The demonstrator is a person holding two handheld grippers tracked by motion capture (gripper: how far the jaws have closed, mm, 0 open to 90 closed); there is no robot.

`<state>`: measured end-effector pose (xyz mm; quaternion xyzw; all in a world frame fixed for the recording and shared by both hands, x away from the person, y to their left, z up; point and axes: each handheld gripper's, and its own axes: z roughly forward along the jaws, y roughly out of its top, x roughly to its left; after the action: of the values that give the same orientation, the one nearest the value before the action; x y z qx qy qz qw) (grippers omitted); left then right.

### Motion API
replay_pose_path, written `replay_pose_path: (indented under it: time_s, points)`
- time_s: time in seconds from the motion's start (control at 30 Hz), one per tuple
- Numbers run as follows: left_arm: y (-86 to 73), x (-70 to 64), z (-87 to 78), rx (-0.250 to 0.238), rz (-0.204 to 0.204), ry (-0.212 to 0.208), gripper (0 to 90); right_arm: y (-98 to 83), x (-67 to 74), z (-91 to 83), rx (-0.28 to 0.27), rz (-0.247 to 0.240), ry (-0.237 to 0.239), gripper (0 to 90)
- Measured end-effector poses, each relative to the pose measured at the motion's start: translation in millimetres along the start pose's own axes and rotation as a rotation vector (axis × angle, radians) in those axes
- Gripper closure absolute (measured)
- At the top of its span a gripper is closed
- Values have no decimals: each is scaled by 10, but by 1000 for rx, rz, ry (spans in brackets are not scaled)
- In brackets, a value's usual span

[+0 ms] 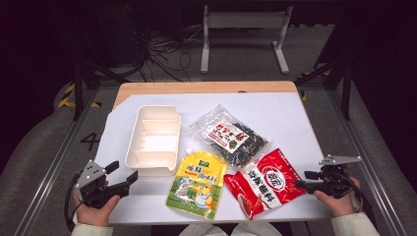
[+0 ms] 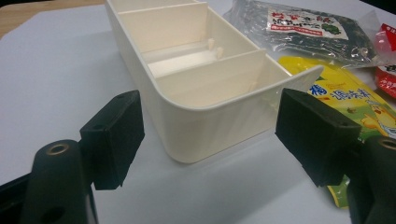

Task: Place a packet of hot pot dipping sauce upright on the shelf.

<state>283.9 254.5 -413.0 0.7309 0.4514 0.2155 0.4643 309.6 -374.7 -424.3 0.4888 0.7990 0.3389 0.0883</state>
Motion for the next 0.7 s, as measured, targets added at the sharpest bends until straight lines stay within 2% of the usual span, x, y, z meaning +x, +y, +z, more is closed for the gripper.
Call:
replay_pose_path:
  time_s: [0.33,0.47,0.57,0.7]
  points:
    - [-9,9,11,6,-4,4,239,-53,-17,88,39,24,31,385]
    - [-10,7,10,7,-1,5,239,-53,-23,91,31,32,58,401]
    - [-12,6,13,7,0,5,239,-54,-25,86,30,35,60,422]
    - [-11,-1,24,10,3,4,239,-46,-28,50,6,44,87,470]
